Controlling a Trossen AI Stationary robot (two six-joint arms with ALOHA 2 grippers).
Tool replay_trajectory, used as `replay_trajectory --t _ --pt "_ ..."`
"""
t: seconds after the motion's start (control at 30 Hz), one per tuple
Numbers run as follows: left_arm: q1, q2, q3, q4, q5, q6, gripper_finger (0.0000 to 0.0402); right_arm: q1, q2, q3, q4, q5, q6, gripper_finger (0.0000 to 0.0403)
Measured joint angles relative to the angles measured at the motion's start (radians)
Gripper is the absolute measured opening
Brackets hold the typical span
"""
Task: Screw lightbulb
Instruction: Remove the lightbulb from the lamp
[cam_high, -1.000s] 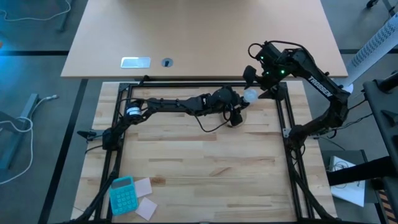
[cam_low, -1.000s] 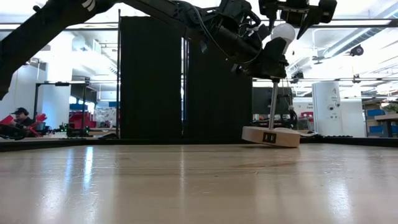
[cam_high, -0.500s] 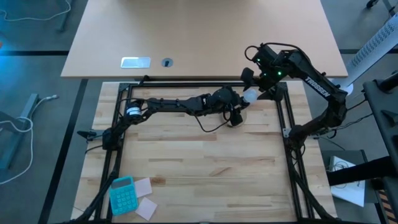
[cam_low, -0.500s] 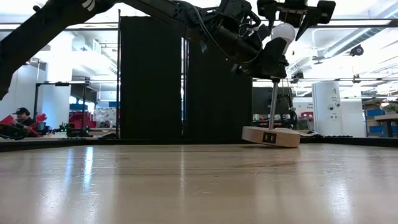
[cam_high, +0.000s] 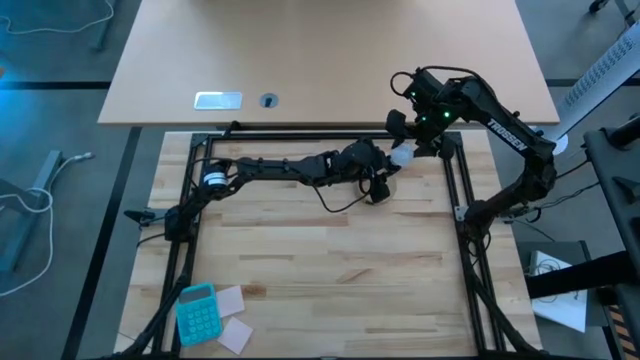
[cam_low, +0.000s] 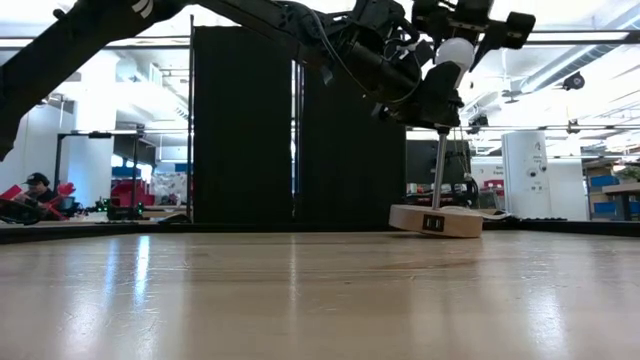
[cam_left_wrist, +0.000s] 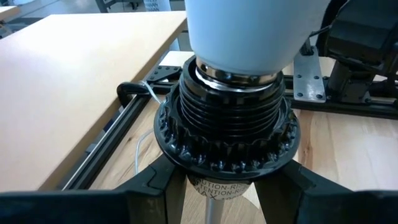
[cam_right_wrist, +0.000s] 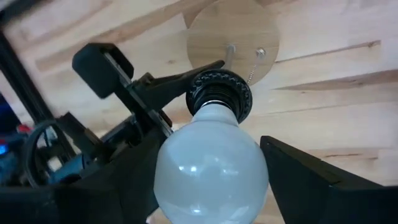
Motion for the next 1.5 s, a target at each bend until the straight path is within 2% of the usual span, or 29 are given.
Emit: replay_trajectory --t 0.2,0.47,0.63,0.7,0.8,0.93,1.03,1.17,1.37,1.5 --pt "-0.001 0.000 0.000 -0.001 -0.001 0.010 0.0144 0.000 0.002 0.000 -0.004 -0.013 -0.262 0.0264" --pt "-0.001 0.001 0.000 0.005 0.010 0.032 0.0144 0.000 0.003 0.000 0.046 0.013 -0.742 0.0242" --pt "-0.002 0.001 0.000 0.004 0.012 0.028 0.0144 0.002 0.004 0.000 0.092 0.021 -0.871 0.0222" --pt "-0.004 0.001 0.000 0.001 0.012 0.029 0.0144 0.002 0.004 0.000 0.104 0.022 -0.837 0.0220" --pt "-0.006 0.001 0.000 0.000 0.012 0.028 0.0144 -0.001 0.002 0.019 0.101 0.027 -0.685 0.0229" --pt "-0.007 0.001 0.000 0.000 0.011 0.029 0.0144 -0.001 -0.010 0.031 0.024 0.036 -0.360 0.0267" --pt "-0.007 0.001 0.000 0.002 0.012 0.031 0.0144 0.000 -0.016 0.032 -0.043 0.028 -0.197 0.0302" --pt "-0.007 0.001 0.000 0.002 0.006 0.027 0.0144 0.021 -0.040 0.027 -0.005 0.009 -0.013 0.0334" --pt "-0.007 0.001 0.000 0.002 0.005 0.026 0.0144 0.067 -0.039 0.025 -0.012 0.006 0.104 0.0343" --pt "-0.007 0.001 0.000 0.002 0.004 0.027 0.0144 0.073 -0.032 0.018 -0.020 0.050 0.121 0.0343"
